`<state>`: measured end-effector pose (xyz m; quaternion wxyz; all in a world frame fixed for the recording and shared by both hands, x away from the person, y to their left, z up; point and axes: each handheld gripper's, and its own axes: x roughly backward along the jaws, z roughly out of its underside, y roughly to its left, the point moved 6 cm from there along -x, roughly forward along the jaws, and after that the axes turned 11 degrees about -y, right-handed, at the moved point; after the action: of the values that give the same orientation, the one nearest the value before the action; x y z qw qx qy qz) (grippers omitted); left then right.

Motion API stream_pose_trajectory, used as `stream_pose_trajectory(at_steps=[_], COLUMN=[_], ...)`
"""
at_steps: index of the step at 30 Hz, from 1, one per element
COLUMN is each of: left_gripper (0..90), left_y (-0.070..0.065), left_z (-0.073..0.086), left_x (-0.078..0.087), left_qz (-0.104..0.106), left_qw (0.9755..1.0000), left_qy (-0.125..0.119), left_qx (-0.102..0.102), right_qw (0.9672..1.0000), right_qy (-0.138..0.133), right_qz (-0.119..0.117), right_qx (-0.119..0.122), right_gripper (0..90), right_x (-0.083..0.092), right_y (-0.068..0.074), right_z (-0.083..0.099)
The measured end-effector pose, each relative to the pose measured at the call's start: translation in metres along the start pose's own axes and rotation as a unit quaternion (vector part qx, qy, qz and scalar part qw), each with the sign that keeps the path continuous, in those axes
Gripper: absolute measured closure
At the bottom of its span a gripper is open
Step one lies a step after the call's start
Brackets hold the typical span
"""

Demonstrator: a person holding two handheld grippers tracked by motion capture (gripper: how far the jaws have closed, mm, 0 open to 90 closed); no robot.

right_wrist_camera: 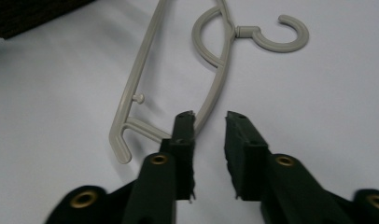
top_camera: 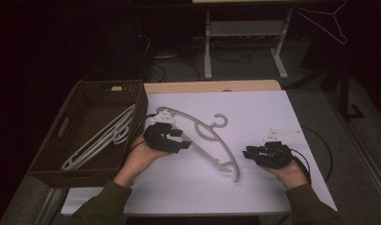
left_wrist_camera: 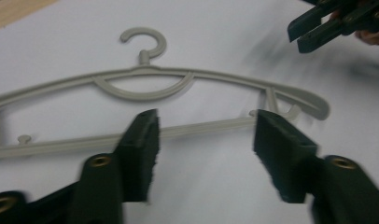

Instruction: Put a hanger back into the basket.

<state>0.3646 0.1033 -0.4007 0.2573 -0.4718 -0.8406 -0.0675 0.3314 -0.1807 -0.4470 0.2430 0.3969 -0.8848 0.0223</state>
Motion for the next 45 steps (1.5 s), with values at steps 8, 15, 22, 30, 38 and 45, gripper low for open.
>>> stream_pose_trajectory(at_steps=[8, 15, 22, 30, 38, 45], left_gripper=[89.5, 89.7, 89.7, 89.7, 89.7, 89.7], left_y=[0.015, 0.028, 0.038, 0.044, 0.049, 0.051], left_z=[0.029, 0.045, 0.051, 0.052, 0.054, 0.049], left_x=[-0.023, -0.037, -0.047, -0.056, -0.063, -0.071], left_qz=[-0.032, -0.054, -0.072, -0.083, -0.087, -0.089], left_qw=[0.9981, 0.9950, 0.9929, 0.9924, 0.9912, 0.9909], left_qy=[0.051, 0.076, 0.088, 0.080, 0.088, 0.087], left_qx=[0.014, 0.035, 0.034, 0.043, 0.047, 0.052], right_qw=[0.9997, 0.9993, 0.9963, 0.9903, 0.9849, 0.9787], right_qy=[0.024, 0.032, 0.063, 0.111, 0.134, 0.148], right_qz=[0.006, -0.016, -0.046, -0.064, -0.093, -0.124], right_qx=[0.001, 0.011, 0.037, 0.054, 0.059, 0.069], right_gripper=[89.4, 89.7, 89.7, 89.8, 89.8, 89.8], right_x=[-0.019, -0.034, -0.061, -0.078, -0.077, -0.078], right_y=[-0.006, 0.002, 0.019, 0.028, 0.040, 0.057], right_z=[0.001, -0.002, -0.002, 0.006, 0.012, 0.017])
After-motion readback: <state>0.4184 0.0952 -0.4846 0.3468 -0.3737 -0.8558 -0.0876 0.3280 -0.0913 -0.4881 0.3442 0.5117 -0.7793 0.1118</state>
